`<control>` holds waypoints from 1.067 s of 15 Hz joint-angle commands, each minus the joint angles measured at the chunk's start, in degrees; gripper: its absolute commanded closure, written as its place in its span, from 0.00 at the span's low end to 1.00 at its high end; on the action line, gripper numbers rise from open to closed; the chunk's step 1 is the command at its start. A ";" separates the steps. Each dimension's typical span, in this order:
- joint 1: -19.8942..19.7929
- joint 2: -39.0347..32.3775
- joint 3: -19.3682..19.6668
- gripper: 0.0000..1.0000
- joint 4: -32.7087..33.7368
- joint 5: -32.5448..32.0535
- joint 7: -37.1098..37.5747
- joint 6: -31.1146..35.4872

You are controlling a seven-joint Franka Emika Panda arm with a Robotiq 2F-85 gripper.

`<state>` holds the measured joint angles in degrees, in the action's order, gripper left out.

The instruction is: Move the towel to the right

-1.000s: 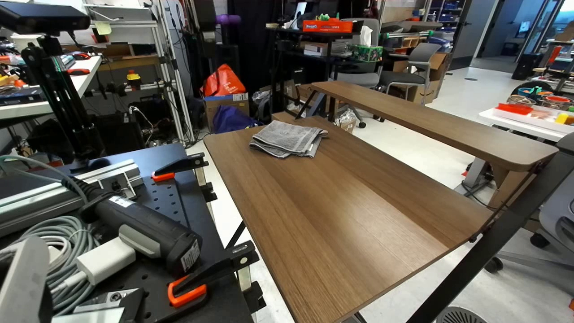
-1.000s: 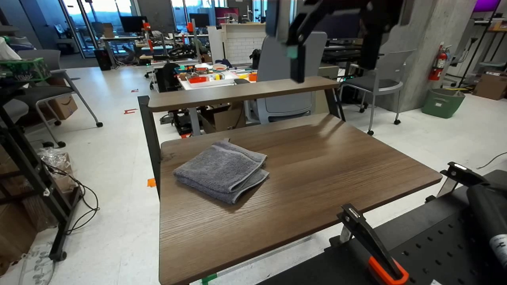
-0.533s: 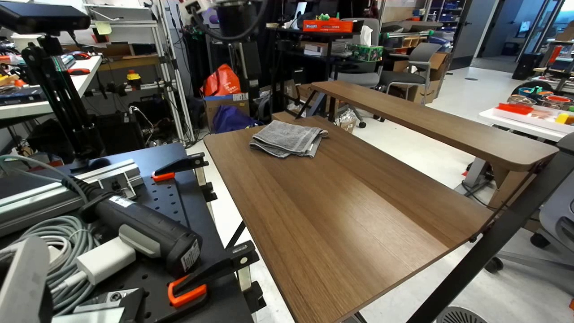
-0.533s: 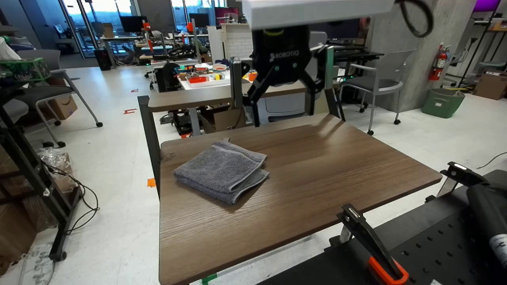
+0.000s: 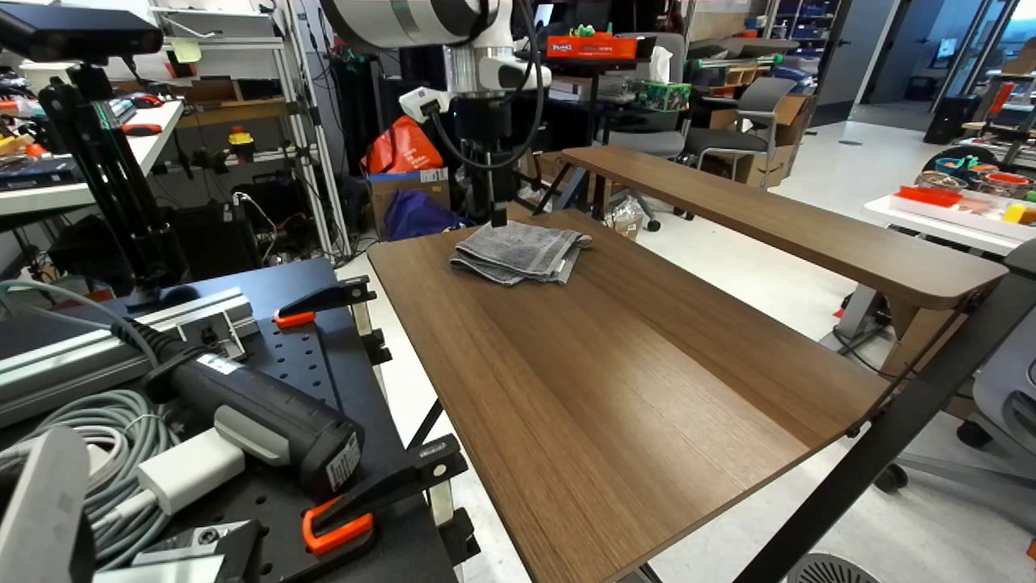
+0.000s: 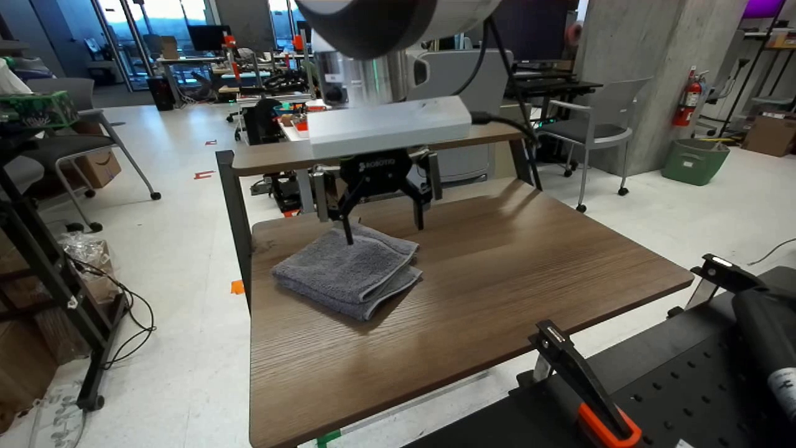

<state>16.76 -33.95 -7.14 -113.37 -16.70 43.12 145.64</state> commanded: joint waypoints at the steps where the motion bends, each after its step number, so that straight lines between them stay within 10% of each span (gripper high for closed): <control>1: 2.35 -7.43 1.15 0.00 9.44 4.75 -5.11 -1.04; 16: 2.48 -20.73 5.89 0.00 23.86 13.75 -13.75 -3.26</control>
<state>18.57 -54.06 -3.89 -90.28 -4.75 30.48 143.72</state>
